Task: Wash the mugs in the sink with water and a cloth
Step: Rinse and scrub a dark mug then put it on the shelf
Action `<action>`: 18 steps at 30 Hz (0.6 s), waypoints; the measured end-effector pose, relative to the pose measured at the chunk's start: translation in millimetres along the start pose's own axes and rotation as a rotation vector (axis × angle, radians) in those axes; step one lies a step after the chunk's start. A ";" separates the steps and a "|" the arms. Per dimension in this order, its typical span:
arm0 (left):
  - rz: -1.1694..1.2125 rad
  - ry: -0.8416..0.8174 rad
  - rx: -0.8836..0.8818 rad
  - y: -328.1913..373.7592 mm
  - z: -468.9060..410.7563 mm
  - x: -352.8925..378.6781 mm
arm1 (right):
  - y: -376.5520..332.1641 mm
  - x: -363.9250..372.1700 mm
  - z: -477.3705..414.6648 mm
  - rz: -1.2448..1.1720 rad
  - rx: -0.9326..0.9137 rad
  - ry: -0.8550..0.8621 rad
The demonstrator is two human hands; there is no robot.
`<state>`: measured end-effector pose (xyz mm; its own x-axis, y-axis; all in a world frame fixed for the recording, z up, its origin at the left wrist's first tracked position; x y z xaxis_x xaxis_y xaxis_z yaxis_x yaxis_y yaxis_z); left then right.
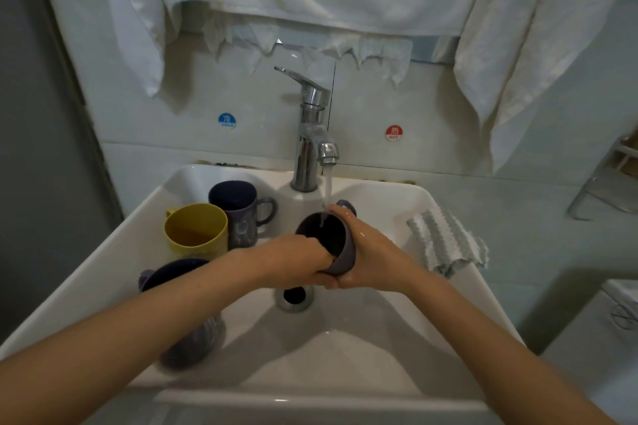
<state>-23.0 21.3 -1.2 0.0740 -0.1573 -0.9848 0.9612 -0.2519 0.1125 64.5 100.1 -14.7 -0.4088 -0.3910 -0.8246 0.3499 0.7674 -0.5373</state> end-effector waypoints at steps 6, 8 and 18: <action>0.135 -0.041 0.120 -0.5 -10.9 -3.9 | 0.7 -17.8 4.6 -0.040 0.001 -0.109; 0.166 -0.064 0.139 -0.9 -14.1 -4.5 | 6.2 -19.8 6.8 -0.019 0.026 -0.152; -0.312 -0.109 0.190 -35.0 -1.4 4.7 | 22.7 -44.4 4.7 0.069 0.032 0.213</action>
<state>-55.9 30.8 -10.0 -0.2533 -0.1428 -0.9568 0.8657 -0.4748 -0.1583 94.5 132.4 9.0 -0.5509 -0.2194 -0.8052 0.4083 0.7706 -0.4893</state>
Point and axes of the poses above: each hand's wrist, its own z-axis away from the middle knuckle, its own x-axis out of the palm, y = z × x, the point moved 4 cm from there along -z, towards the middle knuckle, and after that the axes turned 5 degrees about x, right-handed, at the moved point
